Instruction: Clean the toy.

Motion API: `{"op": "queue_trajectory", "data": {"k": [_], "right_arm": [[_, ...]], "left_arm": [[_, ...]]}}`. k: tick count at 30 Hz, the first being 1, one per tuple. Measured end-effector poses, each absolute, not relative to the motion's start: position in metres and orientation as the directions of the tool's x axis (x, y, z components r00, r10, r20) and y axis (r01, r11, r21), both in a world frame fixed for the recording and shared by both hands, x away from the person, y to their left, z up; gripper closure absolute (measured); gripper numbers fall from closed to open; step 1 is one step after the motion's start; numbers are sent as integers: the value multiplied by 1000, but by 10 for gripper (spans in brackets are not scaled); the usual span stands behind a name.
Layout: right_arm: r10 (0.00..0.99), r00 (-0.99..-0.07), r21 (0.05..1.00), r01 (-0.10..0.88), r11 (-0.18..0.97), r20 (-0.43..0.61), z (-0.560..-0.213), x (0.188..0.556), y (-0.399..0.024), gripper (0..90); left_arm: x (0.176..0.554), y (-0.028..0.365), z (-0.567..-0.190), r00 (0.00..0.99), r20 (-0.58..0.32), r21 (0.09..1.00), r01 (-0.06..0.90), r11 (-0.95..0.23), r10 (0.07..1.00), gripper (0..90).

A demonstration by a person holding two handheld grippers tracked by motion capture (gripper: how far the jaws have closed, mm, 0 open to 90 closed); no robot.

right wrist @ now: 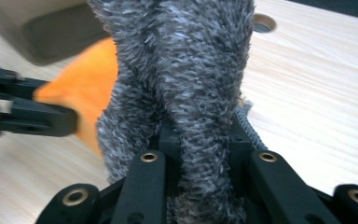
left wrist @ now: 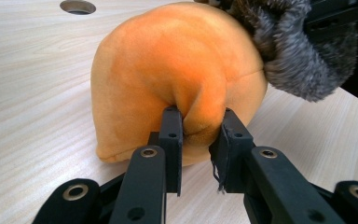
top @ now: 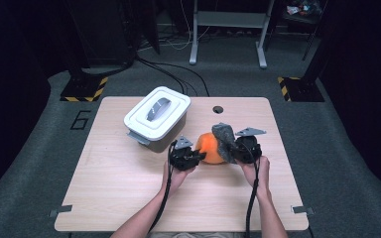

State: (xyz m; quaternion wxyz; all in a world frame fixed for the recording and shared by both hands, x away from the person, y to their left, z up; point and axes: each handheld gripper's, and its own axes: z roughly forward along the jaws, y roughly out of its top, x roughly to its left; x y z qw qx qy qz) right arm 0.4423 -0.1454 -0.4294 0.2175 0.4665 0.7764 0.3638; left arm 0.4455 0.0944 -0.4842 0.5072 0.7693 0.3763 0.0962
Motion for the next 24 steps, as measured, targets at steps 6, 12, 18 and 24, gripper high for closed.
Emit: {"op": "queue_trajectory", "data": {"k": [6, 12, 18, 24], "right_arm": [[914, -404, 738, 626, 250, 33, -445, 452, -167, 745], [937, -344, 687, 696, 209, 64, -467, 466, -181, 744], [939, -320, 623, 762, 175, 128, -490, 478, -189, 743], [930, -346, 679, 714, 171, 129, -468, 465, -194, 744]], "left_arm": [[445, 95, -485, 700, -246, 851, 487, -196, 670, 747], [446, 96, -486, 708, -248, 853, 483, -199, 661, 747], [446, 97, -486, 713, -245, 852, 481, -204, 657, 747], [446, 98, -487, 711, -252, 851, 486, -200, 656, 747]]}}
